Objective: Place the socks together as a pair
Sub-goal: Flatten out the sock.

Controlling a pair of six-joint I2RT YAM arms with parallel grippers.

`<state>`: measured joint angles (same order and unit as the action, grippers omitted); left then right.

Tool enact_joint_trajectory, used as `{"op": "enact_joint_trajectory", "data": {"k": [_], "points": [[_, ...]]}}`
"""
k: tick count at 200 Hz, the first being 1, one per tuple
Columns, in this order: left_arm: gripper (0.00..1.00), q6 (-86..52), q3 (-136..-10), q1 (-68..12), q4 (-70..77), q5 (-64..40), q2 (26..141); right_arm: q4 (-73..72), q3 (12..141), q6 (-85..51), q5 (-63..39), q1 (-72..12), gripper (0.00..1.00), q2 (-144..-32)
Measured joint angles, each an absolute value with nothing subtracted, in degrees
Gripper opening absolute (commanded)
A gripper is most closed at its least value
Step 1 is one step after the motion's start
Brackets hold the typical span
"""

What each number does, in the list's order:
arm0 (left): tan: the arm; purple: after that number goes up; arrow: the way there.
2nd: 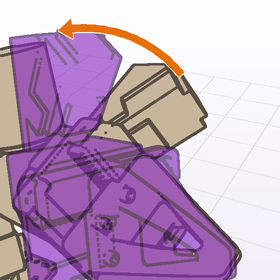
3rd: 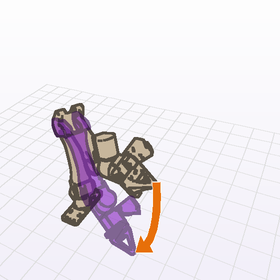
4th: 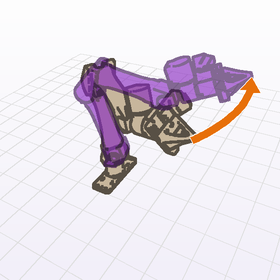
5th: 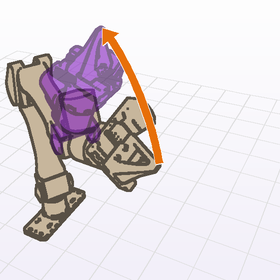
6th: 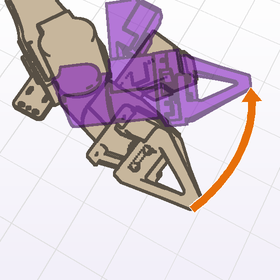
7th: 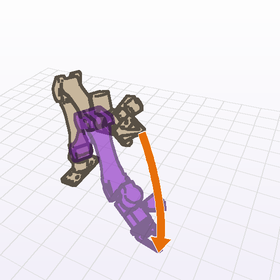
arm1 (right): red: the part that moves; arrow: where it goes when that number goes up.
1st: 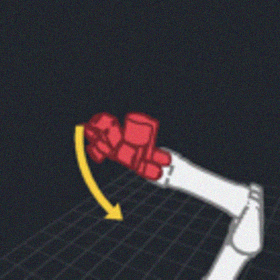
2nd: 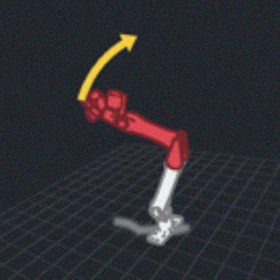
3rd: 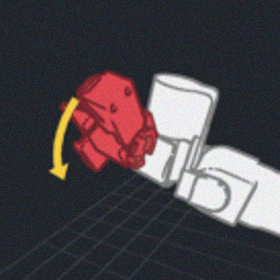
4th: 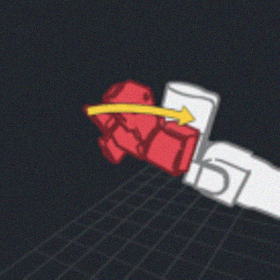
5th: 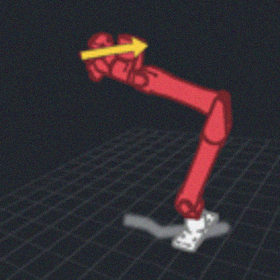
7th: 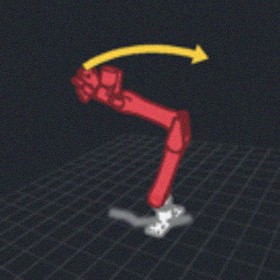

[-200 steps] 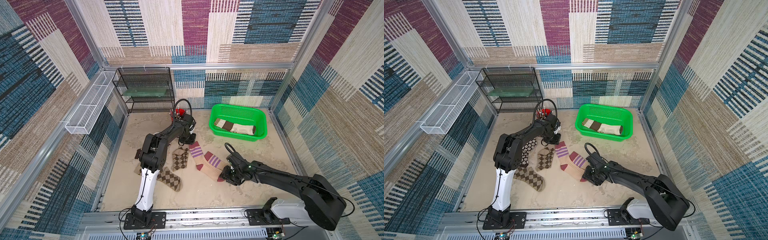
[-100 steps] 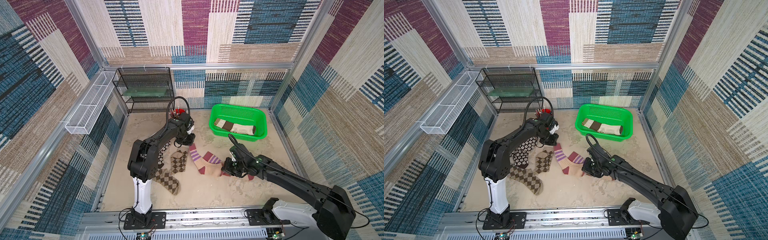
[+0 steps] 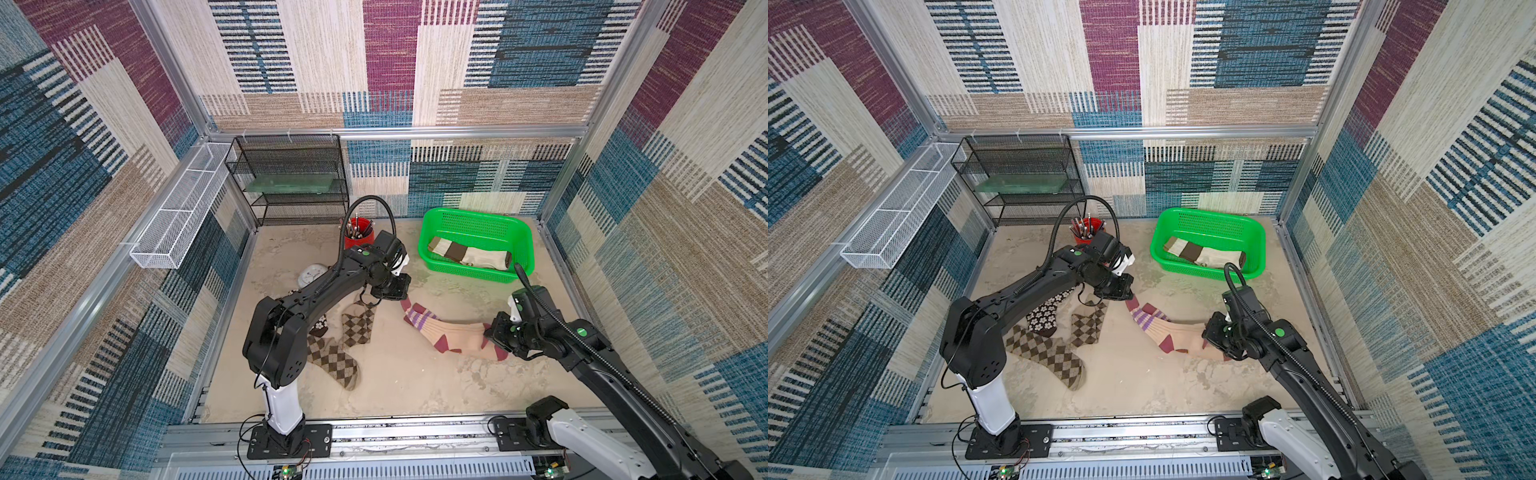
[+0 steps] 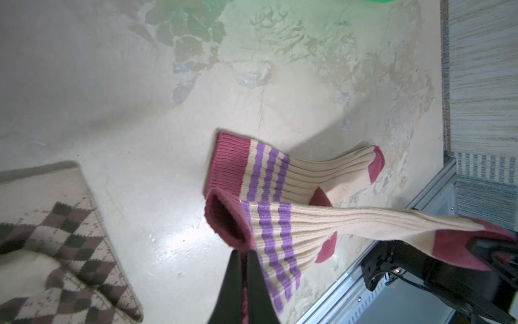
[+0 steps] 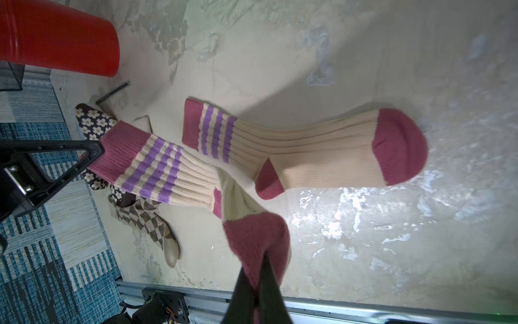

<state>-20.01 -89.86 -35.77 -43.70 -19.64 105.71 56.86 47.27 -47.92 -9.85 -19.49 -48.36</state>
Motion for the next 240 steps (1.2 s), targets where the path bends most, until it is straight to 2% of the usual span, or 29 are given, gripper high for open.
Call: {"op": "enact_joint_trajectory", "data": {"k": [44, 121, 199, 240], "points": [[0.0, -21.28, -91.72, -38.92, -42.5, -19.31, 108.29, 60.42, 46.87, -41.45, -9.89, -12.69, 0.05, -50.3], [0.0, -22.17, -90.21, -40.64, -38.19, -16.16, 111.02, 60.86, 43.92, -36.1, -9.8, -9.02, 0.07, -53.28], [0.0, -21.56, -89.58, -40.62, -32.75, -11.92, 114.34, 54.72, 37.3, -33.1, -8.45, -3.11, 0.24, -58.28], [0.02, -20.93, -87.15, -40.62, -29.85, -10.41, 115.63, 48.88, 34.46, -33.28, -9.1, -1.91, 0.24, -63.64]]}}
